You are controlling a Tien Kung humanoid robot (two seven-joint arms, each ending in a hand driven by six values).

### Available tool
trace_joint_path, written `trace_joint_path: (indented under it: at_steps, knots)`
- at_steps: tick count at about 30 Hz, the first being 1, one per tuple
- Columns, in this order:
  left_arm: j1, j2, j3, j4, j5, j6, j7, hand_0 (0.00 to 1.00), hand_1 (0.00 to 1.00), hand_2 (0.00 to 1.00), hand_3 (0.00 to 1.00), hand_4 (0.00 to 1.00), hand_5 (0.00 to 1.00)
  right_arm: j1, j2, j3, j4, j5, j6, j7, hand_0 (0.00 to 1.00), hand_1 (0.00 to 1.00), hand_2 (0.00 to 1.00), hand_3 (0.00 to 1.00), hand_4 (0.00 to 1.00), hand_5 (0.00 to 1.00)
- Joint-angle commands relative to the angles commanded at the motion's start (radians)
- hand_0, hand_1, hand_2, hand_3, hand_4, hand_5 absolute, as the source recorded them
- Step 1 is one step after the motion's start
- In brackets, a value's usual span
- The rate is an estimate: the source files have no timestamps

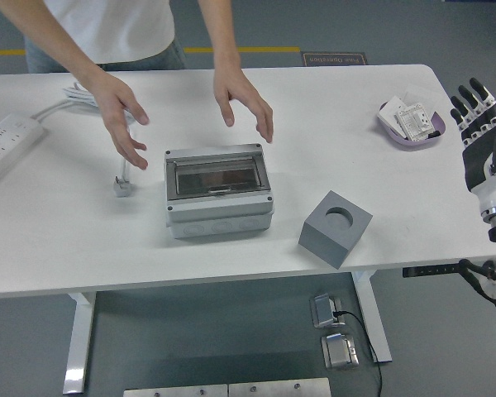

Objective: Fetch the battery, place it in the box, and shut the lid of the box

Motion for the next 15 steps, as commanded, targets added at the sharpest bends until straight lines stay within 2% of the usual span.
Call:
trace_joint_path:
  at_steps: [15]
  knots:
    - [-0.006,-0.001,0.017,0.0,-0.013,-0.002,0.0,0.734,0.757,0.751,0.764,0.623,0.421,-0.001,0.001,-0.003,-0.001,-0.011,-0.002,-0.007,0.997,0.882,0.882,0.878,0.998,0.998]
